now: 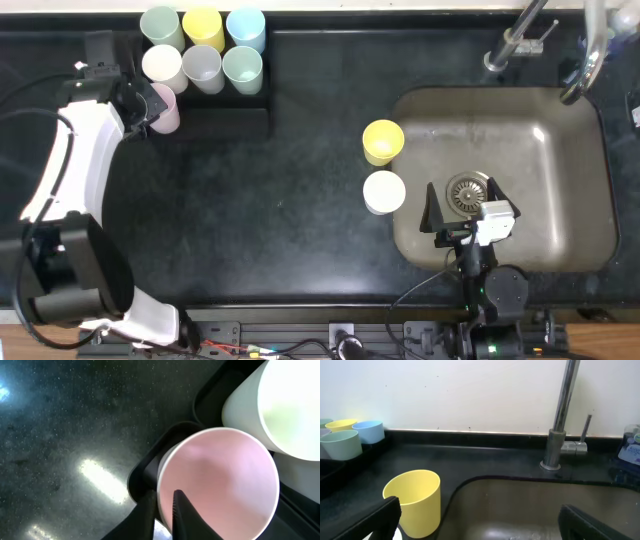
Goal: Store Cups
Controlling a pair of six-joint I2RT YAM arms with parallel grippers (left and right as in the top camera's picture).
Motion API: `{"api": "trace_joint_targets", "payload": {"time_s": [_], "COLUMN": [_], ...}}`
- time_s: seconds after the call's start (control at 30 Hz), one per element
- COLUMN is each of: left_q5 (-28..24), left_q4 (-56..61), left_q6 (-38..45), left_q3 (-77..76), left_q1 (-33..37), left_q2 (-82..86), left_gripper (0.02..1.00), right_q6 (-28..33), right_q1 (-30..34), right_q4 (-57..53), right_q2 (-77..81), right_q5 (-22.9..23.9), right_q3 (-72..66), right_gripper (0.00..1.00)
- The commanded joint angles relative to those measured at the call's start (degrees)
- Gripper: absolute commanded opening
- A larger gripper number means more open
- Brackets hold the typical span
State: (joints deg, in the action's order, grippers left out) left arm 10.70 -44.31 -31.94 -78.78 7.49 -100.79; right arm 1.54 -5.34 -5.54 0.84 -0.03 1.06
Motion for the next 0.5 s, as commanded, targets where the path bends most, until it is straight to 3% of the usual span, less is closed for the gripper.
{"api": "trace_joint_targets", "payload": {"time_s": [0.03,0.17,0.4,0.5], "left_q5": [0.87,1.7,2.12,2.25], "left_q4": [0.11,0.33,-0.24,0.15], "left_q6": [0.39,0.37,0.39,0.37], "left_q3": [0.26,0.26,0.26,0.26], "left_q1": [-0.5,-1.29,-6.19,-12.57], "left_q2": [0.2,4.02,15.61,21.7], "left_gripper": [0.189,0.259,0.595,0.673], "right_q6": [0.35,0.35,0.35,0.35], "right_q1": [-0.31,-0.31,-0.31,-0.31], "right_q4": [0.46,0.46,0.46,0.46], "right_q2": [-0.63,-0.63,-0.63,-0.63], "right_q5": [-0.37,-0.37,-0.37,-0.37], "right_q3": [-0.48,-0.48,-0.48,-0.48], "right_gripper": [0.998,0.998,0.998,0.998]}}
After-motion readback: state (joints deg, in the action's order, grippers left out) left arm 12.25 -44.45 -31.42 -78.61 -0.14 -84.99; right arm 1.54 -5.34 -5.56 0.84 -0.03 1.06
